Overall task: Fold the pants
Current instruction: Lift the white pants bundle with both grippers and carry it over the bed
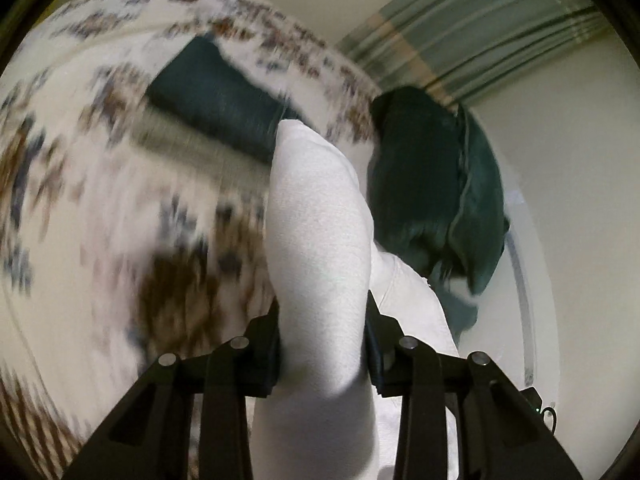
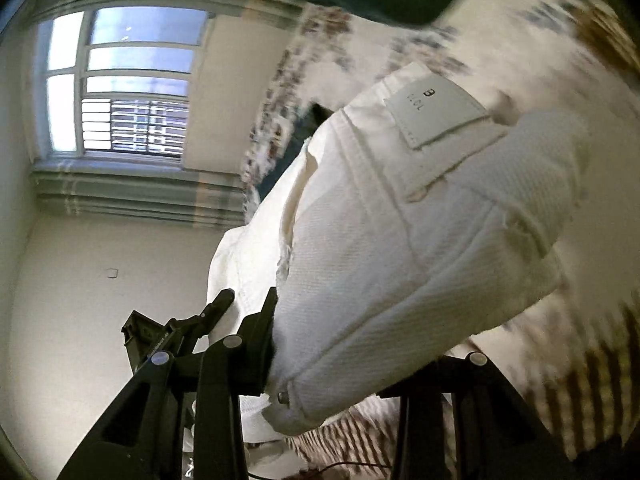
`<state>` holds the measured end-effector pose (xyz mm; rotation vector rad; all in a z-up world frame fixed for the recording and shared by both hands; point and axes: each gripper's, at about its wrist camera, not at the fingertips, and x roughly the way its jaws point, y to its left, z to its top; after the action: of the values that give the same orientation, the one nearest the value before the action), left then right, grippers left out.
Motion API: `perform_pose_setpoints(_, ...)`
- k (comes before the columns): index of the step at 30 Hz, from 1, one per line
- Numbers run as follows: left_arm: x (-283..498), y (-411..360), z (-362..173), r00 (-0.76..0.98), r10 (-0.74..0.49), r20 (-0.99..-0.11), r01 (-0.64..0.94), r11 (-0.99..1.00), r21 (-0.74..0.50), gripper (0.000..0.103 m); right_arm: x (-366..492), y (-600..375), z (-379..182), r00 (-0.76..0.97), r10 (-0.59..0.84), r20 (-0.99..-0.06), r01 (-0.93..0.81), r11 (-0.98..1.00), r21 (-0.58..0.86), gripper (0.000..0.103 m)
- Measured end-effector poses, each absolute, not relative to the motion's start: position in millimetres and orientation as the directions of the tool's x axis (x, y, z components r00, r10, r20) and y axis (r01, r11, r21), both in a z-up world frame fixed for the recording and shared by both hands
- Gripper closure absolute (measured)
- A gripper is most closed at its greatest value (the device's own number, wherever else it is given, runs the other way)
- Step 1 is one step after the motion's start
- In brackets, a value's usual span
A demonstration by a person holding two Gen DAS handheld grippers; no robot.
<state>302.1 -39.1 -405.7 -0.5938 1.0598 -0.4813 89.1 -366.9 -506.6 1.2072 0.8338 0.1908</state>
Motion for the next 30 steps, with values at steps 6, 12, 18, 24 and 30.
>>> perform_pose_setpoints(6, 467, -4, -396, 0.444, -0.640, -0.627, 0.125, 0.737, -0.664, 0.072, 241, -333, -470, 0.755, 0.506, -0.418, 0.219, 0.407, 0.887, 0.065)
perform_pose_setpoints(12, 606, 26, -429, 0.427, -0.642, -0.637, 0.153, 0.746, -0.649, 0.072, 414, -293, -492, 0.779, 0.486, -0.397, 0.178, 0.435, 0.883, 0.065)
perform_pose_setpoints(18, 684, 63, -517, 0.346, -0.595, -0.725, 0.092, 0.791, -0.605, 0.072, 535, -255, -565, 0.758, 0.484, -0.437, 0.217, 0.445, 0.869, 0.065)
perform_pose_setpoints(24, 686, 92, -565, 0.322, -0.599, -0.733, 0.050, 0.784, -0.619, 0.067, 560, -222, -628, 0.688, 0.479, -0.544, 0.273, 0.524, 0.807, 0.061)
perform_pose_setpoints(30, 666, 78, -526, 0.348, -0.443, -0.826, 0.071, 0.891, -0.448, 0.061, 554, -236, -611, 0.614, 0.436, -0.658, 0.367, 0.581, 0.727, 0.039)
